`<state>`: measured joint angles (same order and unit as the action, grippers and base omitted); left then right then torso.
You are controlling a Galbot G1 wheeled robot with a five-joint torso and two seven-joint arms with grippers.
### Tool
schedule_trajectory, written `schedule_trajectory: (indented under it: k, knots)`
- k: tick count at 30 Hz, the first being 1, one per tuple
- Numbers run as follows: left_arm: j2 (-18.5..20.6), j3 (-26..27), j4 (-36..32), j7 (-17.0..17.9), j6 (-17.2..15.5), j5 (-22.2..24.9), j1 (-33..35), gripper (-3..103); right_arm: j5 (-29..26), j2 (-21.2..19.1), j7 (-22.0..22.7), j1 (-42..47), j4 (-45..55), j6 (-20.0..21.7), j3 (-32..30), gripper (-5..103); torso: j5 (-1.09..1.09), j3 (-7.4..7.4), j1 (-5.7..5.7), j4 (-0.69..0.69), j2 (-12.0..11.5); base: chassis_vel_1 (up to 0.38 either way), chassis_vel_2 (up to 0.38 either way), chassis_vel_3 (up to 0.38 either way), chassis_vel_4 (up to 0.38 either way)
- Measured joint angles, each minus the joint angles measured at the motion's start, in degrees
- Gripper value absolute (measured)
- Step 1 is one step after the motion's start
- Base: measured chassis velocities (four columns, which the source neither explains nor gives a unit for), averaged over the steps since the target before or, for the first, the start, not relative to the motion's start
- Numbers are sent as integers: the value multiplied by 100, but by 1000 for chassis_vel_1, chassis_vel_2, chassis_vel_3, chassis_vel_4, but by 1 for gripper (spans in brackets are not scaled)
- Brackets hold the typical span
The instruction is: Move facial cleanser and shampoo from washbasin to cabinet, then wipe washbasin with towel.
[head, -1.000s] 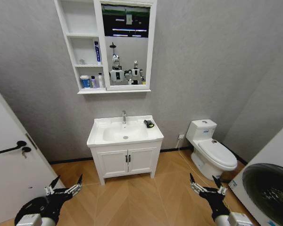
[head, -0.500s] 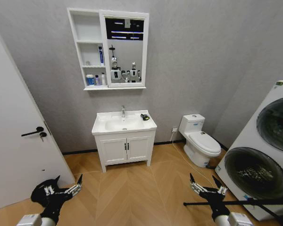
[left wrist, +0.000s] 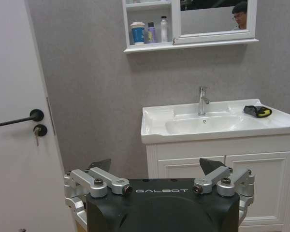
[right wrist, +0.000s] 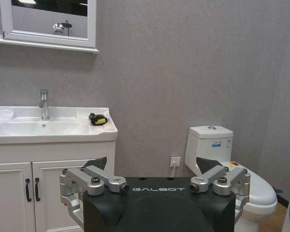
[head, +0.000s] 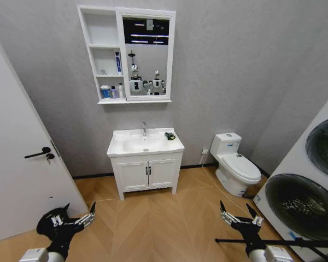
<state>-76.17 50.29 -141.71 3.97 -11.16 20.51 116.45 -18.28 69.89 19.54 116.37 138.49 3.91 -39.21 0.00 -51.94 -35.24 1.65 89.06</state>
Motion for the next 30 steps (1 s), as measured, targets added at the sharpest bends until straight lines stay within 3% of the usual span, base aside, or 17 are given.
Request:
schedule_trajectory:
  k: [19, 30]
  knots:
    - [0, 0, 0, 0, 0, 0, 0, 100, 0, 0, 0, -1, 0, 0, 0, 100, 0, 0, -1, 0, 0, 42, 43, 45, 45]
    - [0, -1, 0, 0, 0, 0, 0, 100, 0, 0, 0, -1, 0, 0, 0, 100, 4, -1, -2, 0, -1, -97, -83, 88, 86]
